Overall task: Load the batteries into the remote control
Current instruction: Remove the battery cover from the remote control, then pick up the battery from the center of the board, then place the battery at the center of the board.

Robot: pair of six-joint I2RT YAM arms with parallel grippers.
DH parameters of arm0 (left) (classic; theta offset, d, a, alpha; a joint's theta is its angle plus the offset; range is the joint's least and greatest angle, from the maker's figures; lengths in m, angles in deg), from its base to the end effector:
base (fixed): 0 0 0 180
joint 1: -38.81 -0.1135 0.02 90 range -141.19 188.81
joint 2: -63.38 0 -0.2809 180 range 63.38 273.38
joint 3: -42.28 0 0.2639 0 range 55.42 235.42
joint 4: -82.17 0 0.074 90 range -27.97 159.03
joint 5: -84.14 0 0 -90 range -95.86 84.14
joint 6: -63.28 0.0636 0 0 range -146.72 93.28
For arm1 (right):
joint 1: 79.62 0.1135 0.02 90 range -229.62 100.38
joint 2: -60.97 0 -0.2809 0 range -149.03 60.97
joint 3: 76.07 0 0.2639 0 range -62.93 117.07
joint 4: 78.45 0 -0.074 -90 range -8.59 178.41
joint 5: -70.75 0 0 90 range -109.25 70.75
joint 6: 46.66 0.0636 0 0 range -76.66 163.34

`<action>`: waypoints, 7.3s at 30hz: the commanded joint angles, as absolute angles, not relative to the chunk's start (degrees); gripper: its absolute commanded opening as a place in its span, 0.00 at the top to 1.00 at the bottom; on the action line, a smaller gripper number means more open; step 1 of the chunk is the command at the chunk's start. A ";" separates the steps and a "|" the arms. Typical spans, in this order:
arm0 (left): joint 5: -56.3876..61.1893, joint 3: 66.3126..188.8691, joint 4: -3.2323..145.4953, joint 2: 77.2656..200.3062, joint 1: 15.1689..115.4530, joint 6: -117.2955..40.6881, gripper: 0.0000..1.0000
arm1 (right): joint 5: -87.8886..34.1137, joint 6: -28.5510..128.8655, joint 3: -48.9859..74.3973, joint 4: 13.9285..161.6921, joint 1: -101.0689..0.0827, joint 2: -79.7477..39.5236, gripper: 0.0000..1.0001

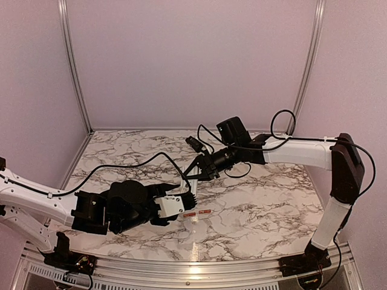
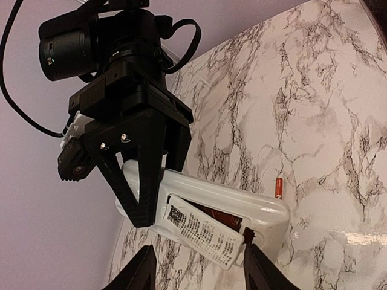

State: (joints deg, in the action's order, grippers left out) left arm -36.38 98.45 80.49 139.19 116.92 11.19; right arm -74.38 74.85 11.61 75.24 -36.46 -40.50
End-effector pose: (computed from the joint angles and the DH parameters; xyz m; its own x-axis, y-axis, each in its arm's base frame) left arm 0.0975 -0.3061 0.2503 0.3989 0.6742 -0.6215 0.6342 0.2867 0.7180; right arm 0.2682 0.3230 0.2548 -0.8442 -0.3820 -0.3759 -0.4781 0.2198 0.8503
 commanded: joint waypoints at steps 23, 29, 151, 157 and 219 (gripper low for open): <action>-35.14 97.66 80.74 139.50 115.75 9.63 0.34 | -80.50 95.17 1.66 100.08 -38.60 -38.64 1.00; -35.04 97.93 79.70 140.16 115.80 9.28 0.35 | -80.70 97.80 0.71 103.67 -38.90 -38.52 1.00; -18.15 113.40 53.86 159.42 94.71 -48.33 1.00 | -67.62 65.70 -19.59 85.01 -58.35 -11.59 1.00; -27.46 111.26 53.02 151.86 94.71 -70.30 1.00 | -67.96 66.12 -19.45 85.43 -58.35 -11.83 1.00; -21.35 116.29 37.66 164.06 94.92 -121.87 0.54 | -69.13 66.05 -18.77 85.73 -58.35 -12.13 1.00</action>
State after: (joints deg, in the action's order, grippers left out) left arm -19.18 115.10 40.47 165.55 94.91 -129.05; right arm -68.26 66.06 -19.90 84.94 -57.80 -11.96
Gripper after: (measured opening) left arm 0.446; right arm 0.200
